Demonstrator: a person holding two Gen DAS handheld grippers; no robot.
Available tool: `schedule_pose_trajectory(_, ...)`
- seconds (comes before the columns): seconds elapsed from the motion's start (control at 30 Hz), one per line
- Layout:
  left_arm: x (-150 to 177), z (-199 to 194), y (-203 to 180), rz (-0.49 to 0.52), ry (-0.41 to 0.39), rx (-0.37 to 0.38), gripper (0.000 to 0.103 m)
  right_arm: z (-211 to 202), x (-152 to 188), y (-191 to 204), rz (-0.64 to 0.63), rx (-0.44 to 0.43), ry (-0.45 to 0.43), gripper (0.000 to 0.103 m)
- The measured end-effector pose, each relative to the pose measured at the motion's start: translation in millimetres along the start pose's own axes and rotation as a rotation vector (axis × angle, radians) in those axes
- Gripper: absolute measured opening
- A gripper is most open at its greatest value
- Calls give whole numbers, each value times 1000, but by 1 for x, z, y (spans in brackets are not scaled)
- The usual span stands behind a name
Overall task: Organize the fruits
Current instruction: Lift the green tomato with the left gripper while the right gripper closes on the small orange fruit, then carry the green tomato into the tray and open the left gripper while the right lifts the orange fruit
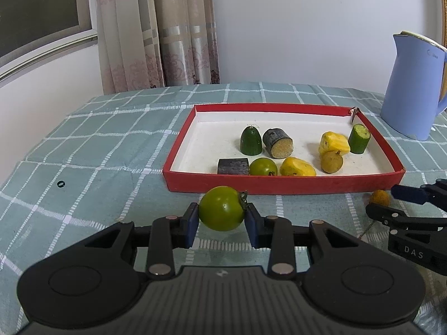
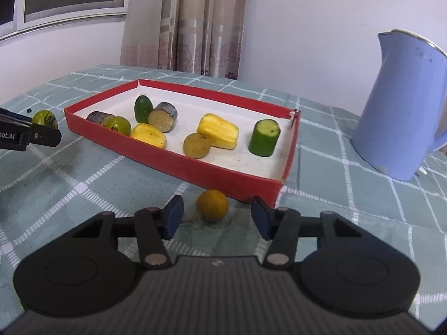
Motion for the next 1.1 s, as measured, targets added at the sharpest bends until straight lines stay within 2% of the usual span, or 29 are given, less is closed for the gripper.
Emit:
schedule_pose_trajectory(0.17,1,1,1,0,1,1,34,6,1,3,-5,-8,14,41)
schedule_pose_trajectory(0.33,1,2,-1,1,4,6,34,9,2,4,3,-28,25,25)
schedule_pose_trajectory(0.57,2,0,-3,2,2,9,34,4,-2,6,12,-22,1,25)
schedule_pose_trajectory(0.7,1,-1,-3,2,0,6,34,-20,-10,7,33,-15,-58,25)
schedule_pose_trajectory(0.87,-3,-2,-4,10,-3,6,34,-56,-2,9,64,2,-101,25)
schedule_pose_trajectory(1.1,-7,1,-8,13,-1,8,34,-65,15,7,102,-9,-86,25)
Point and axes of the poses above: each gripper's, at about its wrist camera, not at the fingertips, and z roughly the way its jaws point, y to its left, x to its underside, the point moved 7 cm from there along z, roughly the way its jaws point, and after that the axes turned 12 degrees about -y, right-handed, at the moved point
